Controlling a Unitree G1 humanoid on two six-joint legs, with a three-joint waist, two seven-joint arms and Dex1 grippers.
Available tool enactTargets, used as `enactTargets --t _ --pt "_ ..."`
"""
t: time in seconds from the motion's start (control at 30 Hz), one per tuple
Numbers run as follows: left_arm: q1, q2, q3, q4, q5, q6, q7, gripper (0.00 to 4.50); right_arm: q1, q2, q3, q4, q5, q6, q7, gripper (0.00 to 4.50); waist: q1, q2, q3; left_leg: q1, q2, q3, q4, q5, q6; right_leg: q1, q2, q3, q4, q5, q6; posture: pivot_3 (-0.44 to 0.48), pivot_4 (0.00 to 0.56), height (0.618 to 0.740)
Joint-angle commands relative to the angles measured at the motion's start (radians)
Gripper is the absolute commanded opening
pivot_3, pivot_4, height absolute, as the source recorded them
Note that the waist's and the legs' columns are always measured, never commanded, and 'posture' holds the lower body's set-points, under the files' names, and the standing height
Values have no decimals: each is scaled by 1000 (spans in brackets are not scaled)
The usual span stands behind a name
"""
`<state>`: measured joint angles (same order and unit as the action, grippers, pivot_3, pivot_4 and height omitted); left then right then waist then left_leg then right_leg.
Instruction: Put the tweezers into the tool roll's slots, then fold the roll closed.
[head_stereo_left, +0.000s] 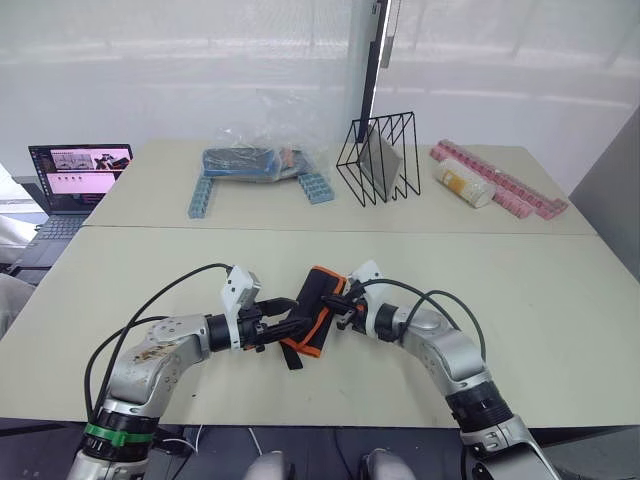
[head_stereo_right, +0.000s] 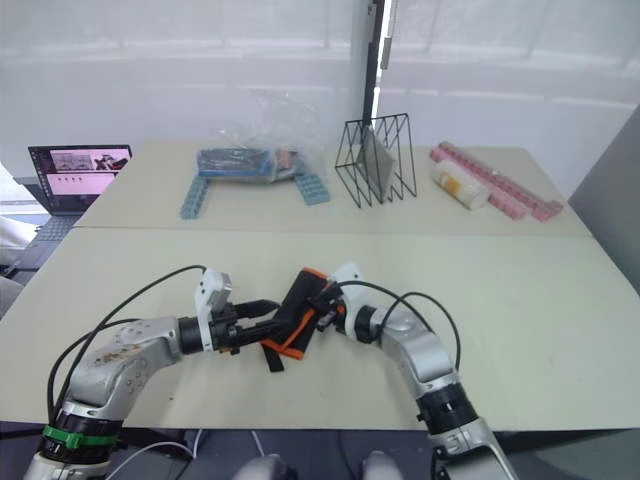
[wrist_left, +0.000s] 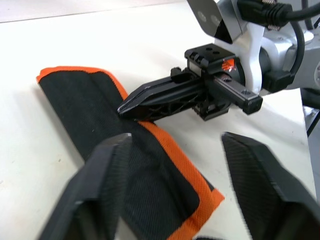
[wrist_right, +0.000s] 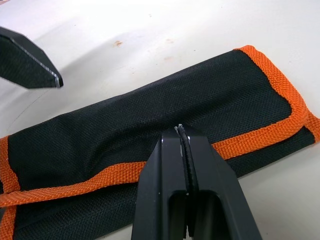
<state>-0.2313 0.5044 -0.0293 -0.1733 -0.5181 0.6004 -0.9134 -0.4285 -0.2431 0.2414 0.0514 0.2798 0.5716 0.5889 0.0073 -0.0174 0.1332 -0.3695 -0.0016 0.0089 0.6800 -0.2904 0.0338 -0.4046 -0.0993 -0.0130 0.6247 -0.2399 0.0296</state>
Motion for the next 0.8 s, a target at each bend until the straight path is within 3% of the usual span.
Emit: enactTargets --t 0.03,0.17,0.67,0.8 --pt "-4 8 -21 39 37 -77 -31 1364 35 -17 23 55 -39 66 -12 0 0 0 0 0 0 0 0 0 0 0 0 0 0 0 0 0 150 722" --pt "-9 5 -51 75 68 -117 -47 25 34 -18 22 52 -38 71 -10 0 0 0 0 0 0 0 0 0 0 0 0 0 0 0 0 0 150 722" --pt "-32 -40 -249 246 291 -218 -18 25 30 -22 19 15 -32 99 -10 0 5 1 -1 1 0 0 0 0 0 1 -3 0 0 0 0 0 150 722" --pt "-17 -43 -275 276 328 -217 -7 25 33 -24 8 -45 -15 -22 52 0 8 1 -2 1 -1 0 0 0 0 2 -6 -1 0 0 0 0 150 722"
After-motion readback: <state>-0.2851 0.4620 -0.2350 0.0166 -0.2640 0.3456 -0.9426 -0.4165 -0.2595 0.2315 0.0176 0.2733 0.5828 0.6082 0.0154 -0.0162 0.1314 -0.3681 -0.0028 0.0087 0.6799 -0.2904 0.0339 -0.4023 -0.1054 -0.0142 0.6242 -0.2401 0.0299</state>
